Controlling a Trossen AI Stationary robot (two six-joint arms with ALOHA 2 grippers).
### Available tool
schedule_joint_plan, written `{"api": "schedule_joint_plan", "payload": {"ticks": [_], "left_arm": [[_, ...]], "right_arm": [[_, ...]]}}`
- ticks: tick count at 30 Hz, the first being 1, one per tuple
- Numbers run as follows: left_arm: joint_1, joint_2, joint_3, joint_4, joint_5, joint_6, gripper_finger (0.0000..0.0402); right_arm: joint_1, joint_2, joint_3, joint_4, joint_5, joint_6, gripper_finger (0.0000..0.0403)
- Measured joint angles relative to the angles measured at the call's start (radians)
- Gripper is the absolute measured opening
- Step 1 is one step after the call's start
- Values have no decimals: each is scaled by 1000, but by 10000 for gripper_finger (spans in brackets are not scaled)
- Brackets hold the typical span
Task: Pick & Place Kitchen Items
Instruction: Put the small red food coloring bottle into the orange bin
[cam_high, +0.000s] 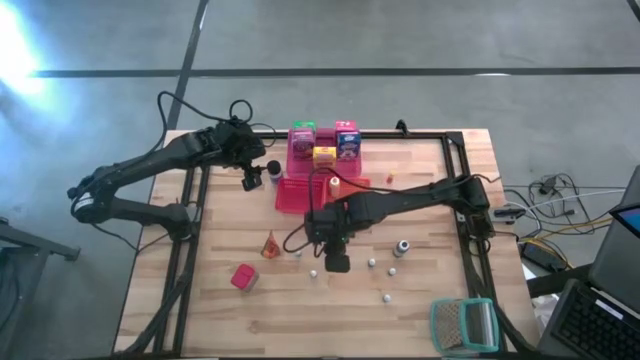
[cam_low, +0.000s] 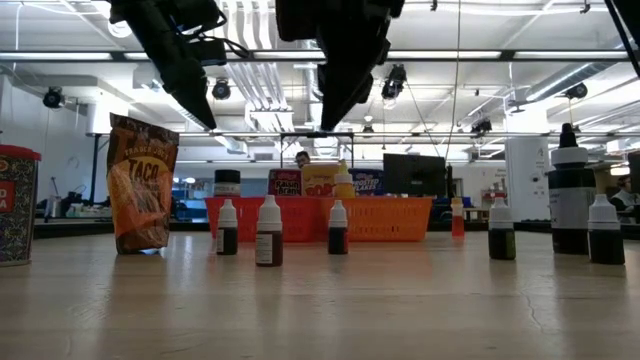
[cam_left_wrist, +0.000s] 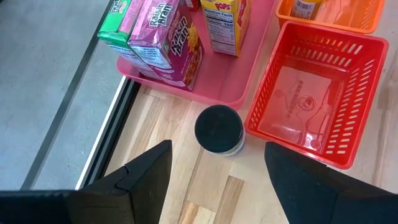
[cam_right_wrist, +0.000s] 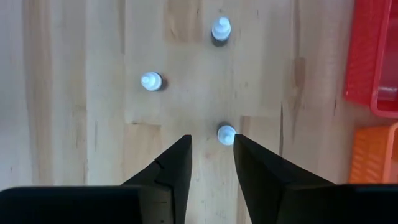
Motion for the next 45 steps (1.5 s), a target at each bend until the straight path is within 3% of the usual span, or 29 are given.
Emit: {"api": "schedule_joint_plan", "payload": {"ticks": [14,32,45], "left_arm": [[0,0,0,0,0,0,262],[0,0,0,0,0,0,262],[0,0,0,0,0,0,262]], "right_arm": [[-5,0,-35,62,0,6,146],[-18,0,-38,60,1,4,112],[-32,0,-130,128,0,35,150]]}}
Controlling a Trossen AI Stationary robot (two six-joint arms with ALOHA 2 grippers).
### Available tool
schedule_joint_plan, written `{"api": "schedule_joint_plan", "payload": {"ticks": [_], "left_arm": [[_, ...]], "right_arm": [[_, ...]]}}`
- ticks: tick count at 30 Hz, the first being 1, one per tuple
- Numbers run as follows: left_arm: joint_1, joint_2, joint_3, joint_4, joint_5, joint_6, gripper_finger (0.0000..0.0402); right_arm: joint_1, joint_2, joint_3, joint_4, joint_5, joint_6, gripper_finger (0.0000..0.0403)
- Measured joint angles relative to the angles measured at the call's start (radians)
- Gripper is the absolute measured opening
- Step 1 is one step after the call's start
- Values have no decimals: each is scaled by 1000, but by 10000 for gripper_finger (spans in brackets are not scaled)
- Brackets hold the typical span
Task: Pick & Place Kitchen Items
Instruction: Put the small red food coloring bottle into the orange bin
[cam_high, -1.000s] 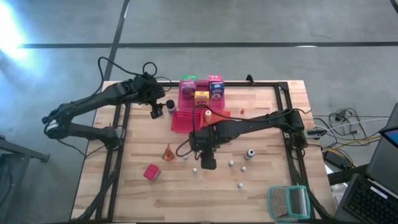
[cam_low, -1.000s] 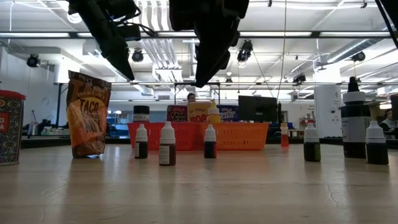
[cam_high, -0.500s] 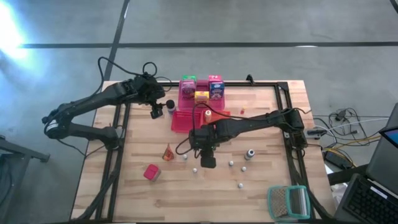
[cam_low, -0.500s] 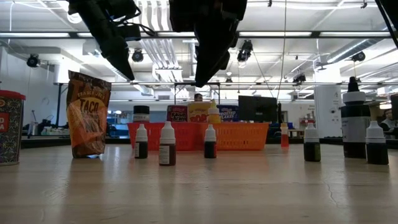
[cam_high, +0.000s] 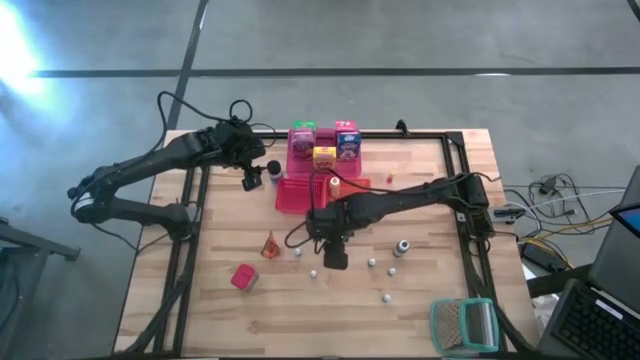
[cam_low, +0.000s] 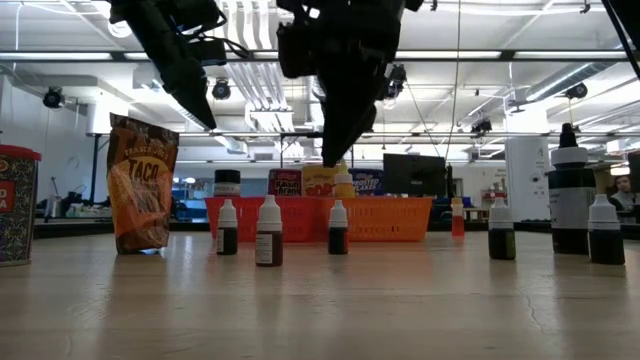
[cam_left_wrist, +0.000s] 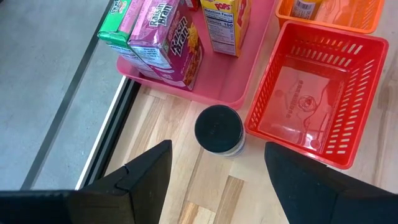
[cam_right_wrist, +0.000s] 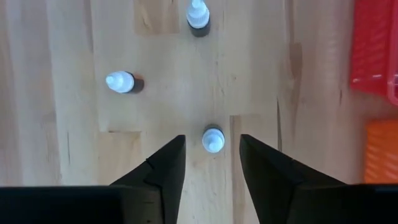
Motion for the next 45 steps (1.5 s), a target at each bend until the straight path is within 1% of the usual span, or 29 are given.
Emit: {"api": "schedule_joint_plan", "payload": {"ticks": [8,15,18,24,29,33,45], "left_arm": [[0,0,0,0,0,0,262],[0,0,0,0,0,0,262],[0,0,0,0,0,0,262],[0,0,0,0,0,0,262],[0,0,0,0,0,0,262],[0,0,0,0,0,0,262],[0,0,0,0,0,0,262]], "right_arm": [[-1,0,-75,49,-1,19,166],[-1,0,-90,85,-2,22,176],[-1,0,-107,126,-2,21,174],[-1,0,-137,150,-3,22,166],[-1,0,-143,158,-3,22,169],[-1,0,-159,201,-3,21,171],[-1,0,-207,235,-3,29,150]]}}
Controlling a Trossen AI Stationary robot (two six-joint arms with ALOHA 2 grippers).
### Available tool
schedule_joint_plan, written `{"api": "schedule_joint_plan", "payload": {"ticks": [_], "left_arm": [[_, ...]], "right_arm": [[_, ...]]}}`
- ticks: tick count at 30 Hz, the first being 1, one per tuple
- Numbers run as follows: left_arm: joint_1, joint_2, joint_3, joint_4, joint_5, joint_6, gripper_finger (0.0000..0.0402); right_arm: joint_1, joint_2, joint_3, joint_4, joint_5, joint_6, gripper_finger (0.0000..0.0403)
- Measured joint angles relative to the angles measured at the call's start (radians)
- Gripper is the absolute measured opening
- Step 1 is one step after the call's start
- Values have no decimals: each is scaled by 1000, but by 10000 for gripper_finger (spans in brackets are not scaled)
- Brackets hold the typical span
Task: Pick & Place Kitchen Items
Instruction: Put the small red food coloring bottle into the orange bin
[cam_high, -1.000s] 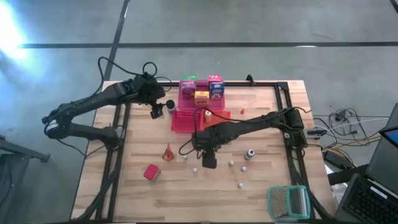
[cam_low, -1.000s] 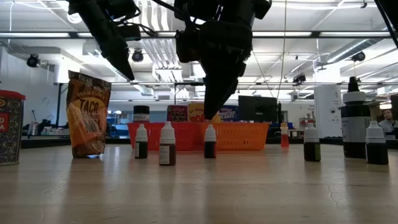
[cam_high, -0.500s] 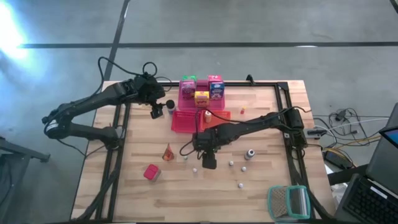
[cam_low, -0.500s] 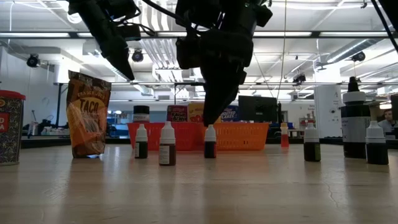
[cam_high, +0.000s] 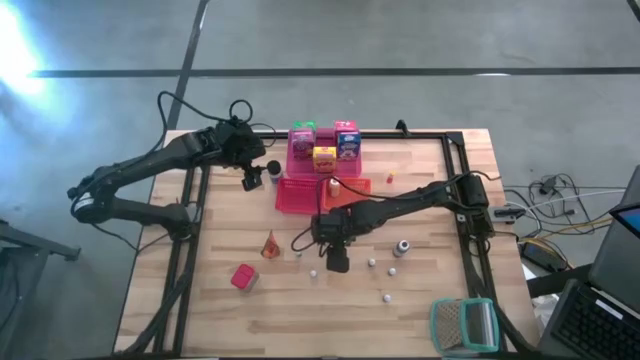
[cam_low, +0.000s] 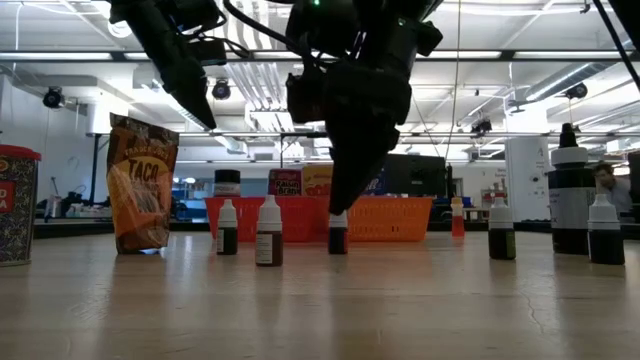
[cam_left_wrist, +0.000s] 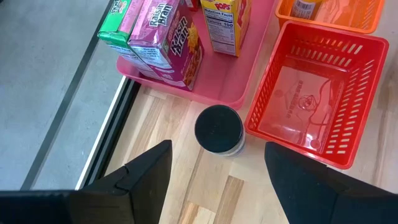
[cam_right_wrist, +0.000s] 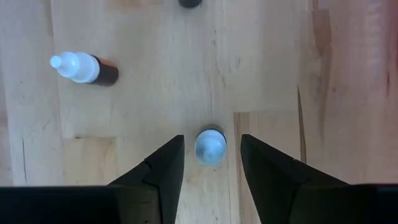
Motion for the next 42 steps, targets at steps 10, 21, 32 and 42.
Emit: {"api": "schedule_joint_plan", "payload": {"ticks": [10,21,32,42], "left_arm": [[0,0,0,0,0,0,262],[0,0,0,0,0,0,262],[0,0,0,0,0,0,262],[0,0,0,0,0,0,262]], "right_arm": [[0,0,-10,23,0,-2,126],[0,0,-13,24,0,-2,103],[0,0,-13,21,-1,-3,60],[-2,-1,28,-77,-10,-11,68]]}}
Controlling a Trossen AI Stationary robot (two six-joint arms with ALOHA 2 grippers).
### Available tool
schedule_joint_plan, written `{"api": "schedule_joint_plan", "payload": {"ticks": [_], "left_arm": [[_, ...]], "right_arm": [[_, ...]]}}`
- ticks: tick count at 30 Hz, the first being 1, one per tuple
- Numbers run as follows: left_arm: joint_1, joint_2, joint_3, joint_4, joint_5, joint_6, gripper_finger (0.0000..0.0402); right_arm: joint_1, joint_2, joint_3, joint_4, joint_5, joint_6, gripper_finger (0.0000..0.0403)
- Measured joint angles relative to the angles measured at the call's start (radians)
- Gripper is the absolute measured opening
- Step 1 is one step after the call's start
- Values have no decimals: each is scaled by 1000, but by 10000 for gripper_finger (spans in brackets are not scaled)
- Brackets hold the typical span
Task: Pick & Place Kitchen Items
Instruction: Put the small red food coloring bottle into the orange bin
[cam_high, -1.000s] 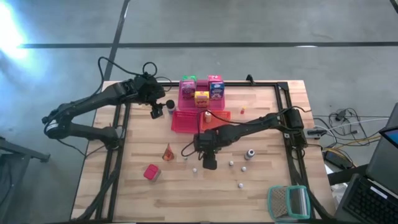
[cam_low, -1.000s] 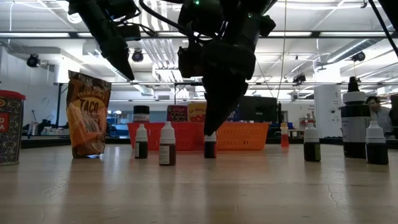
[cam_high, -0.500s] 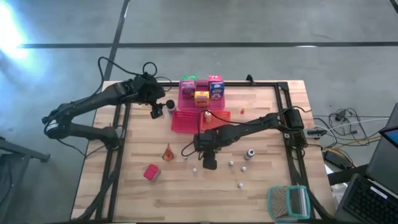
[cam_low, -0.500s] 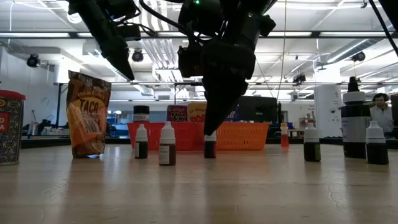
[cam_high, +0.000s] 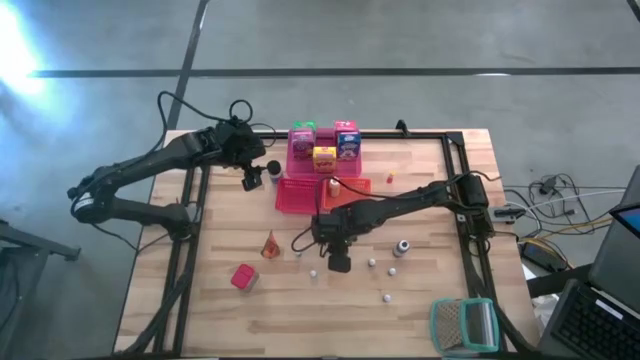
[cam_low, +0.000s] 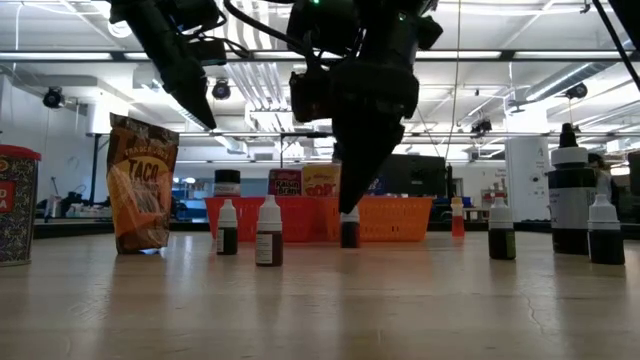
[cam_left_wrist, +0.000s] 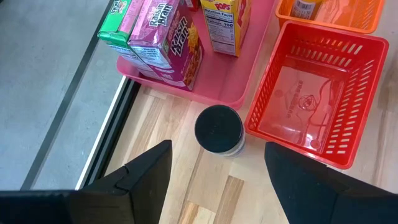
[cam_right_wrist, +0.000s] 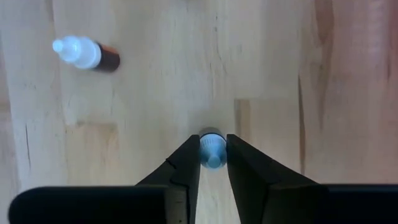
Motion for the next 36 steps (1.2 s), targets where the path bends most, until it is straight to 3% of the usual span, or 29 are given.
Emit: {"api": "schedule_joint_plan", "payload": {"ticks": [5,19,25,31,36], "left_arm": [[0,0,0,0,0,0,262],[0,0,0,0,0,0,262],[0,0,0,0,0,0,262],[0,0,0,0,0,0,262],[0,0,0,0,0,0,262]], "right_arm": [[-17,-27,26,-110,0,-18,55],[-168,-261,6,-171,56,-65,57],[-283,-336,-95,-138,65,-75,56],[-362,-381,-273,56,65,-100,62],[-411,-380,-363,114,64,-97,53]]}}
